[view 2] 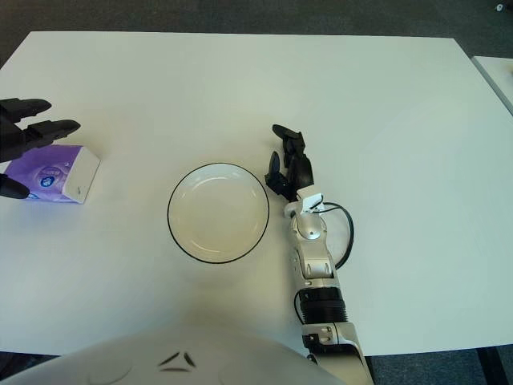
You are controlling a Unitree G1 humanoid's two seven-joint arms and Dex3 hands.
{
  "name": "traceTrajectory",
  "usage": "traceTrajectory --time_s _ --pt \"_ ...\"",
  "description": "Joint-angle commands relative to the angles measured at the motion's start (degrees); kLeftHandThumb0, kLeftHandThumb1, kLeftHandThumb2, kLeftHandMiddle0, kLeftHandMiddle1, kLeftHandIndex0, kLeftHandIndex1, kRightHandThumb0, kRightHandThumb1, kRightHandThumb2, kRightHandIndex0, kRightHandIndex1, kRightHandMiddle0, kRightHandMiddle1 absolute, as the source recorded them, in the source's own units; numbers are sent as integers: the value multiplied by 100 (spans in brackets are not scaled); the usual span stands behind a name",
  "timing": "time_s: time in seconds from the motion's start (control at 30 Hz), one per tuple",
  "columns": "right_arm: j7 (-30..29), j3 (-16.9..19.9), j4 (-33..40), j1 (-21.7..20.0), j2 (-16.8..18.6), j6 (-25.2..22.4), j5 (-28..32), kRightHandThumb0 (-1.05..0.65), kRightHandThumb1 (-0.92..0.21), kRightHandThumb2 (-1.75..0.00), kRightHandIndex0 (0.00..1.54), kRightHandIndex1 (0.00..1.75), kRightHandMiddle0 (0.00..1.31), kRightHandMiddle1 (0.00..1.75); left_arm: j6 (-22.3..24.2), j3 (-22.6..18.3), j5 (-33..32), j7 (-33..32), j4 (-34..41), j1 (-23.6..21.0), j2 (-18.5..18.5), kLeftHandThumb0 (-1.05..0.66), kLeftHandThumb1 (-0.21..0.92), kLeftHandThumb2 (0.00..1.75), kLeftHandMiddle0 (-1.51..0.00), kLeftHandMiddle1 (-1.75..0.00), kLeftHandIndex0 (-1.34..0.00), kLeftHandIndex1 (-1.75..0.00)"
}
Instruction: Put the tissue paper into the plate.
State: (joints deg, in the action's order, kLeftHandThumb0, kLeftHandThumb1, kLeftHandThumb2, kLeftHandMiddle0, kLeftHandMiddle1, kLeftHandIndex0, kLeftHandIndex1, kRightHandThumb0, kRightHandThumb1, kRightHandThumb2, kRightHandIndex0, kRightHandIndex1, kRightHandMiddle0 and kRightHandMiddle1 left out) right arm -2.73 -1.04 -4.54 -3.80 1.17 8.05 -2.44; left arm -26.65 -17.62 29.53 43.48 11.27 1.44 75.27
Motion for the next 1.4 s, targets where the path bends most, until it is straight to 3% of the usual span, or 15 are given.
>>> traceTrajectory --time_s 0.0,0.7,1.03,1.37 --pt "18 48 -509 382 -30 -533 23 -62 -92 -89 32 5 0 85 59 149 -37 117 -16 -105 109 -105 92 46 0 0 0 0" --pt "26 90 -452 417 -27 -581 17 -61 -92 -88 32 6 0 85 731 1532 514 343 -333 -814 -278 -105 92 47 0 0 0 0" --pt "32 99 -434 450 -38 -551 15 -61 -92 -88 32 6 0 85 715 1780 763 230 -540 -779 -312 -105 92 52 0 0 0 0" --pt "60 117 -414 487 -39 -518 48 -60 -92 -88 33 6 0 86 916 1852 1103 -84 -795 -775 -327 -105 92 45 0 0 0 0"
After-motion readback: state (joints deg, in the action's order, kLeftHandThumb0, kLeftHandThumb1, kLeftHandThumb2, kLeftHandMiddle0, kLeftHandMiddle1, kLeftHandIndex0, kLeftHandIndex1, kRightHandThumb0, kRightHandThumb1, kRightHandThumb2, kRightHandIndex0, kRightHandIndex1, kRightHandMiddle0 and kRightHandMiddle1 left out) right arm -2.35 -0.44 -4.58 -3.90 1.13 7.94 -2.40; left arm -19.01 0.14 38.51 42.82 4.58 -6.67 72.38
